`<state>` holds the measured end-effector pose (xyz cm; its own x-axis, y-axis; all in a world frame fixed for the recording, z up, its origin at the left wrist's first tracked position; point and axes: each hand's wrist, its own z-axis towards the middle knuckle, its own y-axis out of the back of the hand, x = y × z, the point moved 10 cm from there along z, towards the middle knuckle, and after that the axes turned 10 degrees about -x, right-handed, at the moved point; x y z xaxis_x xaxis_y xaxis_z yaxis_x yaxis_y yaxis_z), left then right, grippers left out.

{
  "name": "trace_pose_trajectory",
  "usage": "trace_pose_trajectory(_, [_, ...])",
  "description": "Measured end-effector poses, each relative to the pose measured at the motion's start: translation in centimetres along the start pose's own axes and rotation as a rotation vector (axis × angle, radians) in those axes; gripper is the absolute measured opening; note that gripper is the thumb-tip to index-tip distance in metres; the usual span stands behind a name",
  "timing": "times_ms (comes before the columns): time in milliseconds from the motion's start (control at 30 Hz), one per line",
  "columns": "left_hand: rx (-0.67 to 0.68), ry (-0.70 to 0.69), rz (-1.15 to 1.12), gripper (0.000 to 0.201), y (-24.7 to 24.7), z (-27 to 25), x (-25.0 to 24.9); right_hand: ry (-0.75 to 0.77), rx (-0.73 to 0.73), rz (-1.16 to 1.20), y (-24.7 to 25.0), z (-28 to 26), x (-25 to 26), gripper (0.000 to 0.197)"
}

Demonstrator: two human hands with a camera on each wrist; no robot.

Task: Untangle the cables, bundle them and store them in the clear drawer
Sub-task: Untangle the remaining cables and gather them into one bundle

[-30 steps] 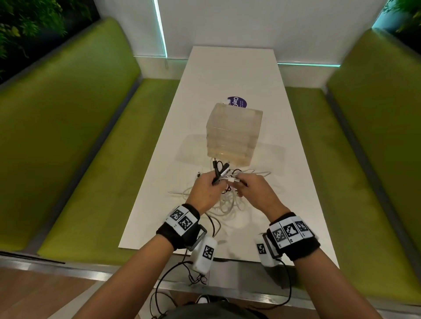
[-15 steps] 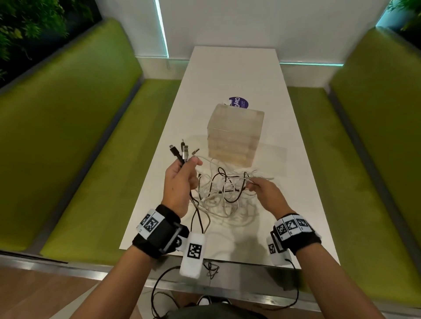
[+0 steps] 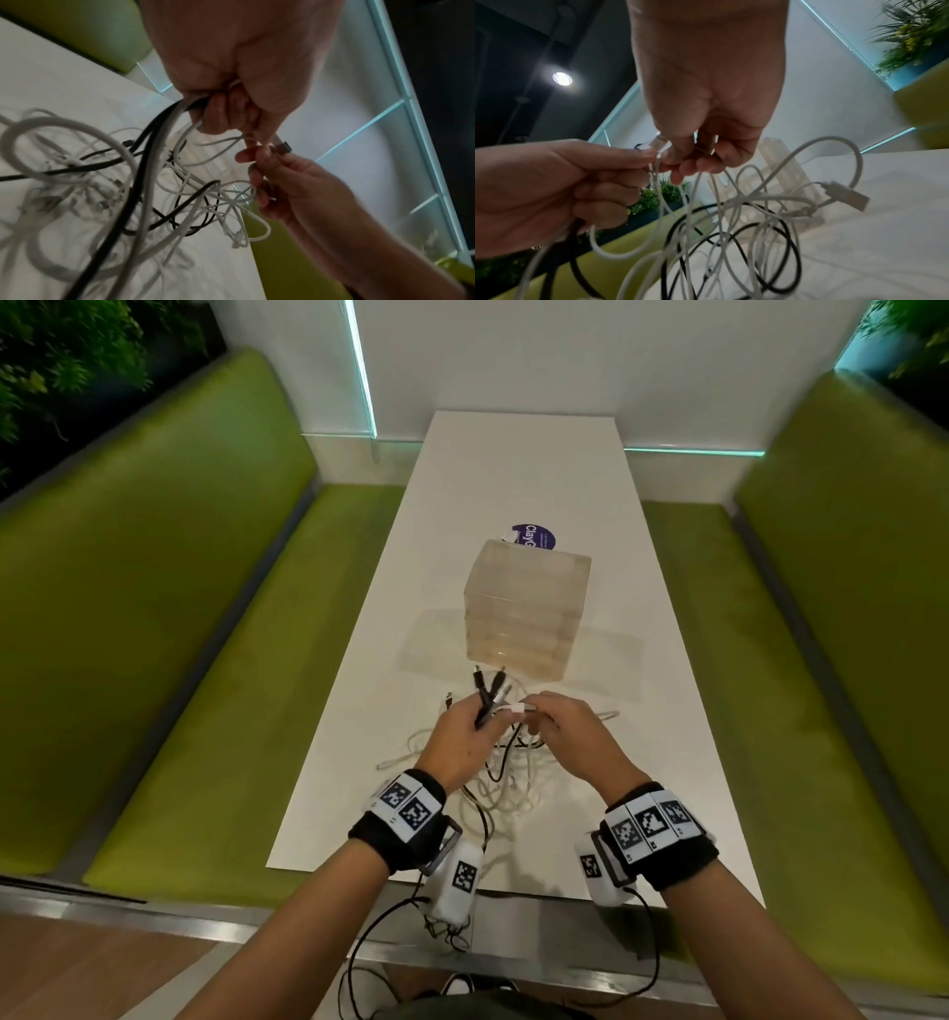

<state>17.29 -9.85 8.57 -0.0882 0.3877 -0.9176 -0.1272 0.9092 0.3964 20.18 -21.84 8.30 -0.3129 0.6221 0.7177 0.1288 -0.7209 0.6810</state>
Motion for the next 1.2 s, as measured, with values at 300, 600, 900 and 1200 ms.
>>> trace_pose_trajectory(300, [-0.112,-0.072,-0.089,0.022,2.3,0.4,-3.4,-0.177,0.073,-0.184,-1.2,0.5,-5.1,0.021])
trace_pose_trajectory(600, [-0.347,0.039,-0.463,0.025,9.4,0.7,-2.7,-0.259,0.025,-0.229,-0.3,-0.6,-9.4,0.026])
trace_pose_trajectory(900, [-0.107,0.016,-0.067,0.025,4.1,0.0,-1.1,-0.049,-0.085,-0.139,0.0,-0.1,-1.9,0.024])
trace_pose_trajectory(1200, [0.091,-0.001,-0.02,0.021,-1.9,-0.7,-0.8,-0.025,-0.114,-0.17,0.1,0.5,1.0,0.025])
